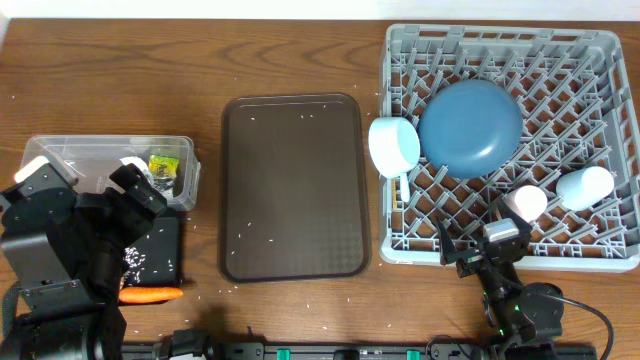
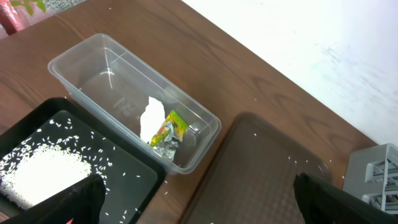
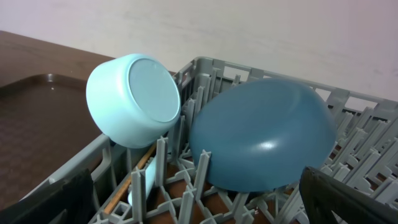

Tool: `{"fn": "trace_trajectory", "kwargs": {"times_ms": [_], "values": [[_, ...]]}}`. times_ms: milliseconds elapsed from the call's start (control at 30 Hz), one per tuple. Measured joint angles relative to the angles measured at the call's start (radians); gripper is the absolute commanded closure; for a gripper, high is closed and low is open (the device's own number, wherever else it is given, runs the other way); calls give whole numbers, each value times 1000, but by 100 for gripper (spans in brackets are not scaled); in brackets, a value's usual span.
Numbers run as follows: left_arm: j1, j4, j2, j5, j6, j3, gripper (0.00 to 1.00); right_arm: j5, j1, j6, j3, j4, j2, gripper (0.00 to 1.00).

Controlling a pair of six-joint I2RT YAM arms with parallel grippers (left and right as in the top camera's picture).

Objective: Sort waste into correct bins and load items into the dishwasher rack

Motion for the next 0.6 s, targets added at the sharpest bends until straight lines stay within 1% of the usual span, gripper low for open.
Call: {"fn": "trace_trajectory", "kwargs": {"times_ms": [200,300,400,533,600], "values": [[0,-16,0,-9,1,0,2,-1,0,0,-1,0,0,1],[-2,31,-2,-21,2,-6,2,-2,0,0,-1,1,0,1],[-29,174,-19,-19,31,-63,2,-2,0,0,-1,2,0,1],[-120,463,-85,11,136,-238,2,-2,0,0,-1,2,0,1],[-160,552,-131,23,183,-340,2,-2,0,0,-2,2,0,1]]}}
